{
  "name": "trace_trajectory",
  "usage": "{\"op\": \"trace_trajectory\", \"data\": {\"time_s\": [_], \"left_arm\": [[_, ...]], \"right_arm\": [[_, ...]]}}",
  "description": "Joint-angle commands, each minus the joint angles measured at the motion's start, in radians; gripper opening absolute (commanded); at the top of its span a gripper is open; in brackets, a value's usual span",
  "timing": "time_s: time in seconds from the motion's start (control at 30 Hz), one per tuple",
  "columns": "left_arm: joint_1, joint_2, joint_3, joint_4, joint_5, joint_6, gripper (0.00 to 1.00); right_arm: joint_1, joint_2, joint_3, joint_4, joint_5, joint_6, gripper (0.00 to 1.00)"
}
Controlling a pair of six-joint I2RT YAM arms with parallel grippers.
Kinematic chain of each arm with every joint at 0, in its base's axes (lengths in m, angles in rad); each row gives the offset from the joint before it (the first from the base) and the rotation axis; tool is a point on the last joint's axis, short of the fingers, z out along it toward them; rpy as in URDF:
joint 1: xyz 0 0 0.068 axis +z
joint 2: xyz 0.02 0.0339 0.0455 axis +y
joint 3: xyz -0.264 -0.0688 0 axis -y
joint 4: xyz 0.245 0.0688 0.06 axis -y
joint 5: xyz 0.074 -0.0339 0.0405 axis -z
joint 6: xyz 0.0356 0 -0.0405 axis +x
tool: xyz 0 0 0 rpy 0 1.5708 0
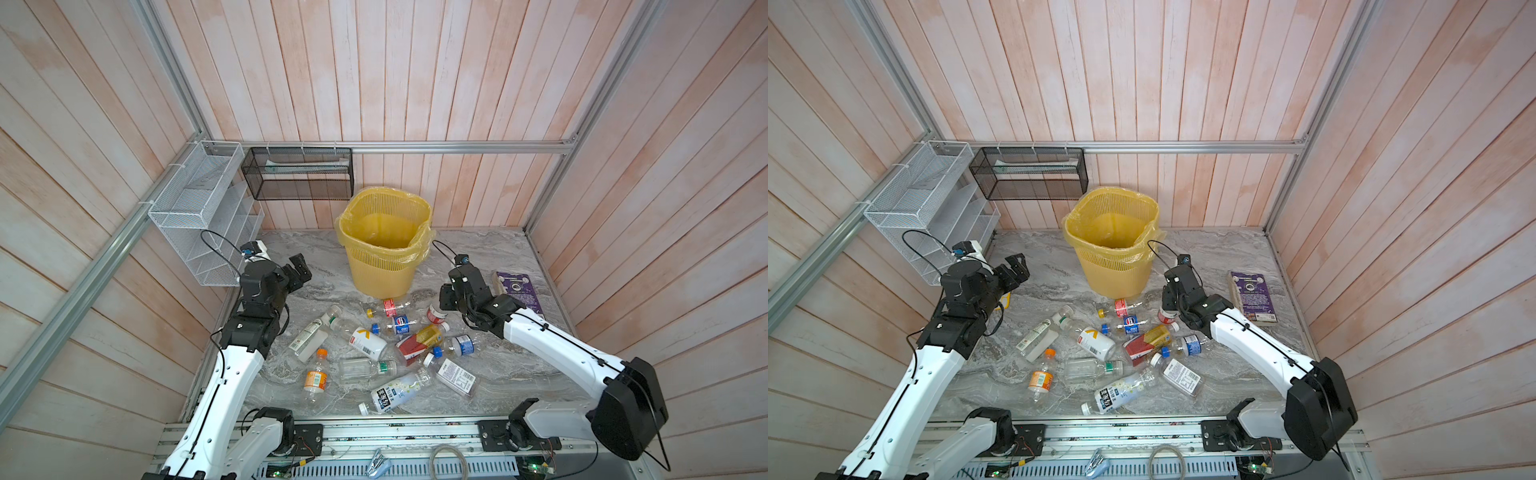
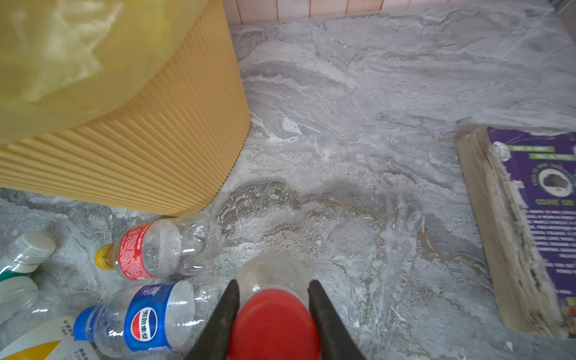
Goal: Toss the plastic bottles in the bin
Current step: 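Lift the red-capped bottle with the right gripper and release it over the bin, then reach the right gripper to the white-label bottle nearest the robot and grasp it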
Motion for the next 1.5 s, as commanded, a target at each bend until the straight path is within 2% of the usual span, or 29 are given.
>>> {"op": "trace_trajectory", "data": {"time_s": [0.0, 0.1, 0.27, 0.4, 0.53, 0.6, 0.67, 0.7, 0.77, 0.8, 0.87, 0.9, 0.93, 1.2, 1.47], "left_arm": [[0.011, 0.011, -0.009, 0.006, 0.014, -0.005, 1.00], [0.030, 0.013, -0.019, 0.008, 0.024, -0.009, 1.00], [0.083, 0.011, -0.057, 0.025, 0.080, -0.031, 1.00], [0.091, 0.017, -0.077, 0.030, 0.112, -0.037, 1.00], [0.089, 0.009, -0.098, 0.050, 0.181, -0.022, 1.00], [0.087, 0.003, -0.105, 0.051, 0.185, -0.023, 1.00], [0.087, -0.003, -0.111, 0.044, 0.182, -0.027, 1.00], [0.086, -0.005, -0.112, 0.039, 0.182, -0.027, 1.00], [0.086, -0.008, -0.108, 0.025, 0.182, -0.024, 1.00], [0.086, -0.010, -0.101, 0.014, 0.179, -0.020, 1.00], [0.087, -0.019, -0.088, -0.013, 0.160, 0.001, 1.00], [0.087, -0.026, -0.089, -0.021, 0.147, 0.009, 1.00], [0.087, -0.030, -0.087, -0.024, 0.137, 0.018, 1.00], [0.087, -0.021, -0.096, -0.009, 0.139, 0.023, 1.00], [0.087, -0.025, -0.106, 0.009, 0.145, 0.027, 1.00]], "right_arm": [[-0.002, -0.097, 0.071, -0.040, 0.127, -0.032, 0.19], [-0.040, -0.211, 0.129, -0.039, 0.176, -0.076, 0.19], [-0.117, -0.411, 0.225, 0.080, 0.174, -0.126, 0.19], [-0.122, -0.472, 0.288, 0.217, 0.147, -0.152, 0.19], [-0.122, -0.386, 0.394, 0.343, -0.009, -0.131, 0.20], [-0.122, -0.248, 0.470, 0.372, -0.142, -0.085, 0.21], [-0.108, -0.070, 0.590, 0.317, -0.260, -0.065, 0.23], [-0.098, 0.034, 0.673, 0.263, -0.296, -0.076, 0.29], [-0.088, 0.234, 0.834, 0.098, -0.319, -0.116, 0.58], [-0.088, 0.309, 0.939, 0.013, -0.298, -0.147, 0.69], [-0.087, 0.363, 1.040, -0.047, -0.255, -0.182, 0.83], [-0.088, 0.350, 1.043, -0.029, -0.239, -0.191, 0.95], [-0.089, 0.329, 1.037, -0.012, -0.224, -0.204, 1.00], [-0.090, 0.115, 0.858, 0.028, -0.125, -0.242, 0.99], [-0.117, -0.040, 0.648, 0.012, -0.087, -0.215, 0.96]]}}
